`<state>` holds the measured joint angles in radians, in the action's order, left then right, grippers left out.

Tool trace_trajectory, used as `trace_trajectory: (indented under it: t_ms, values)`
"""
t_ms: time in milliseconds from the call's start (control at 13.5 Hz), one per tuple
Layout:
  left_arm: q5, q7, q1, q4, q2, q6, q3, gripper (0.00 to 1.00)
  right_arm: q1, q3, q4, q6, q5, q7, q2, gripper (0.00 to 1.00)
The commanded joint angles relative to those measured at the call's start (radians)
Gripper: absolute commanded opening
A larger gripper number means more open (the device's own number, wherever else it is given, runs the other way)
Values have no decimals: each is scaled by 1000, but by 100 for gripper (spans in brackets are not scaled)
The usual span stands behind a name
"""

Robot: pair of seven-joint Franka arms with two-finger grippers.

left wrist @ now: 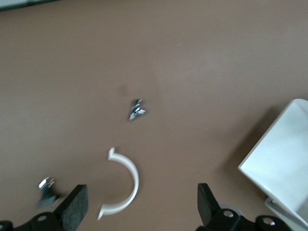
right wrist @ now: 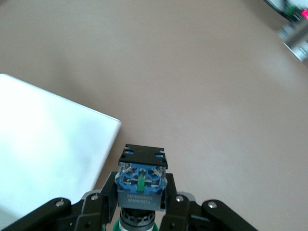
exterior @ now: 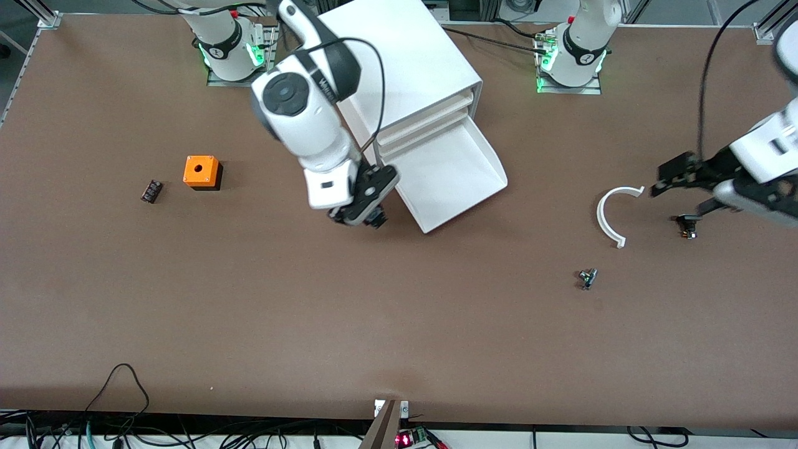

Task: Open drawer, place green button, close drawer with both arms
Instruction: 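Carry the button over the open drawer while the left gripper withdraws, then lower the button into the drawer and open the right gripper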

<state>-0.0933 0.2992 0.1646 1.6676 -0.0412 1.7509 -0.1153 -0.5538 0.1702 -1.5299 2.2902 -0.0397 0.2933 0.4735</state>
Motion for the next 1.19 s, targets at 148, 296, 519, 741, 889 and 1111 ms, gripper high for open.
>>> trace_trajectory:
  t_ms: [148, 296, 519, 741, 889, 1111]
  values:
    - [207, -161, -25, -74, -25, -91, -20, 100, -125, -3, 169, -121, -3, 313, 97, 32]
    - [189, -158, -22, -72, -29, -93, -4, 100, -184, -6, 247, -228, 35, 432, 140, 32]
    - [149, -193, -17, -69, -29, -113, 0, 100, -239, -8, 364, -322, 66, 597, 246, 32]
    - [130, -296, -13, -62, -25, -120, 0, 100, -267, -14, 370, -313, 90, 635, 296, 32]
    - [127, -299, -13, -26, 3, -117, 0, 100, -276, -17, 417, -313, 121, 671, 351, 32]
    - [95, -302, -11, -8, 29, -119, 3, 100, -310, -34, 445, -307, 121, 675, 395, 32]
